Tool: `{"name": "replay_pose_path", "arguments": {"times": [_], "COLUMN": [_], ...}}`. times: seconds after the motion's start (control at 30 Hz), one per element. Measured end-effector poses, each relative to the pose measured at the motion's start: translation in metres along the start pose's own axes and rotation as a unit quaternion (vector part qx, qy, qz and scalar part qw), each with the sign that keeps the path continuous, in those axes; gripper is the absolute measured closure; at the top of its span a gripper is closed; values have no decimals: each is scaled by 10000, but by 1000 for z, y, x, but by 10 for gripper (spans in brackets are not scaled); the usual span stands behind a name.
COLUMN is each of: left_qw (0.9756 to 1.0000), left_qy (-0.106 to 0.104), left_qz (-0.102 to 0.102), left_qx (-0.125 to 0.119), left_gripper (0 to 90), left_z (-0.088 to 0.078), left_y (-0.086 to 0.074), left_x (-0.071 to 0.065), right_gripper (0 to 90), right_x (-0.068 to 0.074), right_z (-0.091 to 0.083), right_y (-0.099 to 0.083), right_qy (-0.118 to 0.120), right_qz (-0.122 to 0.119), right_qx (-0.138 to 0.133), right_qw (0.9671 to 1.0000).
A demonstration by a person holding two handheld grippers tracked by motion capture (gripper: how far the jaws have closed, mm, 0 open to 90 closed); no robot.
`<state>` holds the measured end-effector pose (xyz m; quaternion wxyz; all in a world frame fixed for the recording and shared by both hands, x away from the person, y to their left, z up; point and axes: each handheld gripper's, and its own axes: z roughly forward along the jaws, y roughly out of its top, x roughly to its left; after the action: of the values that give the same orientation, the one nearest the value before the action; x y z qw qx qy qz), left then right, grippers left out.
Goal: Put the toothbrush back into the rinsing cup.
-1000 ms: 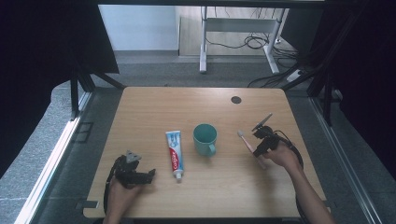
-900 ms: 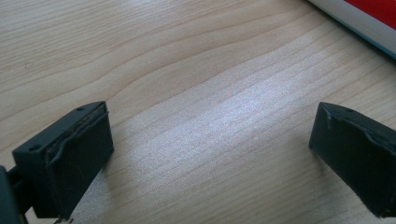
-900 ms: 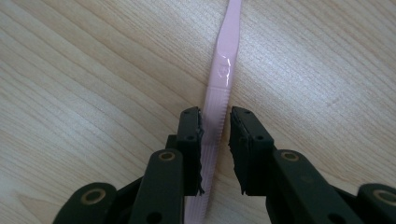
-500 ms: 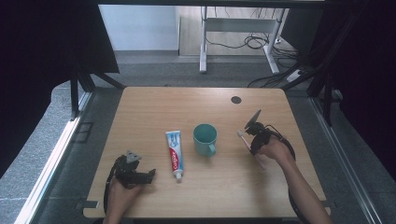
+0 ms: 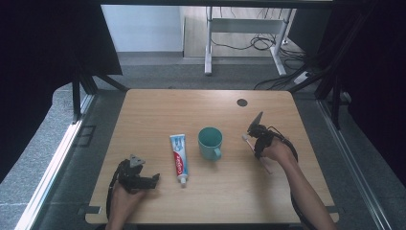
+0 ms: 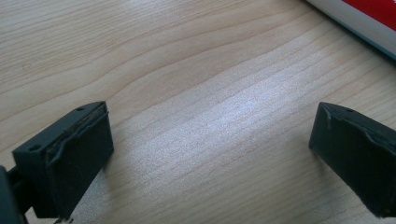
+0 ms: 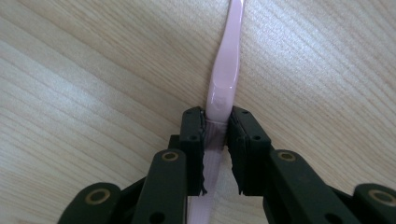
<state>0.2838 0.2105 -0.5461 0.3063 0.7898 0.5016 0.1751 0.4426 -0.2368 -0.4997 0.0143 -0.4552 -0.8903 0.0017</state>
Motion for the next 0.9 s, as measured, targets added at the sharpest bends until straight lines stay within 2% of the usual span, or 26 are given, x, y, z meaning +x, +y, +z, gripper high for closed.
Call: {"name": "replay_pose_path", "arguments": {"times": [0.13, 0.23, 0.43, 0.9], "left_qw": [10000, 10000, 10000, 10000], "left_qy": [0, 0, 0, 0], "left_qz": [0, 3, 2, -1], "left_qx": [0, 1, 1, 0], "left_gripper": [0, 0, 0, 0], "left_z": [0, 0, 0, 0], "left_y": [0, 0, 0, 0], "left_x": [0, 0, 0, 0], "right_gripper": [781, 784, 786, 786], "right_x": [-1, -2, -2, 2], "right_z": [0, 0, -5, -25], "right_y": [-1, -2, -5, -12], "right_qy": [-6, 90, 130, 182], "right_qz": [21, 1, 7, -152], "right_qx": [-9, -25, -181, -536], "right_qw": [10000, 10000, 9998, 9983]}}
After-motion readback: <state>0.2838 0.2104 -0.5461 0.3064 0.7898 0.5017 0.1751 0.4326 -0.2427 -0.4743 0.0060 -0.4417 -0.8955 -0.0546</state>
